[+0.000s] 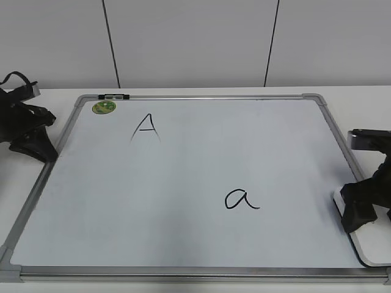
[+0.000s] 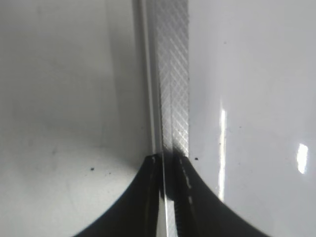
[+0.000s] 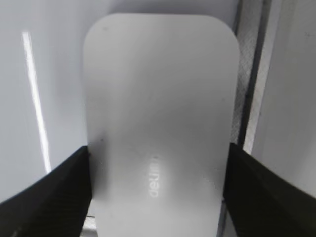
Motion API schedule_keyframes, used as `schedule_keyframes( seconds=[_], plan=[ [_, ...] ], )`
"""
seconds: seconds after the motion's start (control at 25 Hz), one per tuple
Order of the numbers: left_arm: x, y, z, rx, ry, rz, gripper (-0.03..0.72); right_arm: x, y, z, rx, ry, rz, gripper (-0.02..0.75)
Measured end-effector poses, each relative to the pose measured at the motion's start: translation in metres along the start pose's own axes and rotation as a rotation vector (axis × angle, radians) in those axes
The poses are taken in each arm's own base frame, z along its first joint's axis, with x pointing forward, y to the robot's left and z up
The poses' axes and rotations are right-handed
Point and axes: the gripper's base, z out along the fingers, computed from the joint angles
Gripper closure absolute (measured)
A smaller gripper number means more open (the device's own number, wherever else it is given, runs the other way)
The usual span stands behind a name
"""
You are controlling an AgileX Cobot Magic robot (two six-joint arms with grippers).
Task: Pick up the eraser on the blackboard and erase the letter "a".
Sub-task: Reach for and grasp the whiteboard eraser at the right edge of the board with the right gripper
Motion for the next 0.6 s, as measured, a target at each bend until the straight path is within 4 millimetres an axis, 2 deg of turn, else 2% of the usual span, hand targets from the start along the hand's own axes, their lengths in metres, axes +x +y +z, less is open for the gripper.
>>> schedule_keyframes(
  seconds=[0.32,0.6],
  plan=[
    [0.0,0.0,0.0,0.0,0.0,0.0,0.65,-0.0016,-0.0006,0.004,0.0,0.009,0.001,0.15],
    [0.0,0.0,0.0,0.0,0.0,0.0,0.65,-0.0021,-0.0006,0.0037,0.0,0.006,-0.001,0.192]
  ],
)
